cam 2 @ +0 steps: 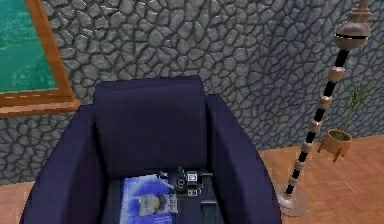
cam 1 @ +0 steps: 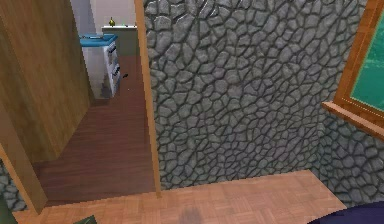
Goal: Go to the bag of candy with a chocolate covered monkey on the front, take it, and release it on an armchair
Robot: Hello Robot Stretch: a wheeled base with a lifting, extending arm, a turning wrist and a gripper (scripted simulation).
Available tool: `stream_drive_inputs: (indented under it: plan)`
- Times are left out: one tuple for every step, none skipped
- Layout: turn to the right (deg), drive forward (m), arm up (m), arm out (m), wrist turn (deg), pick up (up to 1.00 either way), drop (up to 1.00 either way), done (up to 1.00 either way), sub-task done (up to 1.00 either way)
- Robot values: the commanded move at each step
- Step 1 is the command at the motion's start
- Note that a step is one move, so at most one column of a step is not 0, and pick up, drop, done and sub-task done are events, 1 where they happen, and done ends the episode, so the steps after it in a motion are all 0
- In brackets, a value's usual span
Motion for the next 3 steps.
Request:
stream_drive_inputs:
  plan:
    - [0.0,0.00,0.10,0.00,0.0,0.00,0.00,0.00,0.00]
    - [0.0,0.00,0.00,-0.08,0.0,0.00,0.00,0.00,0.00]
    - [0.0,0.00,0.00,0.00,0.0,0.00,0.00,1.00,0.00]
